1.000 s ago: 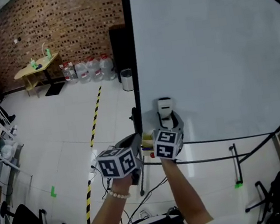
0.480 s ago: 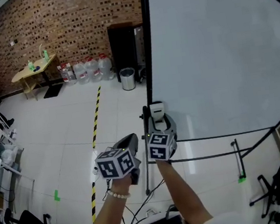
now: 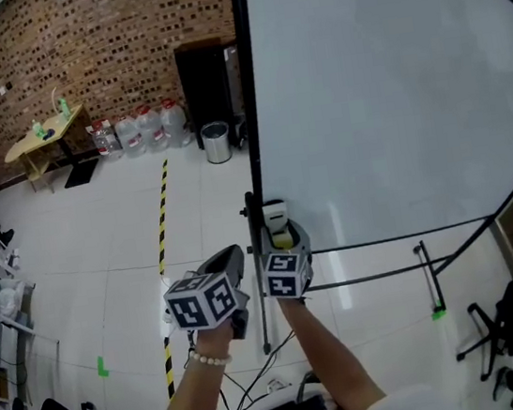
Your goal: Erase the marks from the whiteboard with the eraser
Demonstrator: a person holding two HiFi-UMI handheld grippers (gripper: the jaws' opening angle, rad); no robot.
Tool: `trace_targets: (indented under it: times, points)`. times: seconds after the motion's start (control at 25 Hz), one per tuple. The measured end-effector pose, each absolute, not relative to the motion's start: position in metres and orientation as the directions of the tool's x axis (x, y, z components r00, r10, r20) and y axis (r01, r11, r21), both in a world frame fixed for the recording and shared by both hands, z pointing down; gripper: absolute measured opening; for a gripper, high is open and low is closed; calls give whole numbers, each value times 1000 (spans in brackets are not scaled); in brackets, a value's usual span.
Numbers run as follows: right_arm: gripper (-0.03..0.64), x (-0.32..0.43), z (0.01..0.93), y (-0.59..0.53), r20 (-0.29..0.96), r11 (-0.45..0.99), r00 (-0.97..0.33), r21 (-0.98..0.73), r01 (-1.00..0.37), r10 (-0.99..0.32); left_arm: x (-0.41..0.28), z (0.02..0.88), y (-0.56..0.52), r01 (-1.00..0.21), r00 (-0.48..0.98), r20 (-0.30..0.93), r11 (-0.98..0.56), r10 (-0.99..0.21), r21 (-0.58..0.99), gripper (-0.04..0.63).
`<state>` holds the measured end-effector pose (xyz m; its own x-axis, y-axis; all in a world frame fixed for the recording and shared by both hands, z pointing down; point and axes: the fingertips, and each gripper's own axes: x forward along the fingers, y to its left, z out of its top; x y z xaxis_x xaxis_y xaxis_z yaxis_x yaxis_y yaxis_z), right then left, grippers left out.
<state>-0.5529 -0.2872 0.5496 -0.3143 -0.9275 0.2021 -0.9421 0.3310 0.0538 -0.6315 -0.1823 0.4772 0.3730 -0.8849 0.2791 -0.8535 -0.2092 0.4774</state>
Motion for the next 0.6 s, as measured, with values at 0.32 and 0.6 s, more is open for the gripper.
trace_targets:
  times: [0.32,0.6]
  points:
    - [247,-497,539,-297,174,273,-262,46,-961,-949,-602,482,-191,-841,410,282,-240,-868,485,-12]
    - [247,-427,536,-309,158,241,-235,19,-970,-959,-555,487,-202,-840,424,289,-253,-858,480,-12]
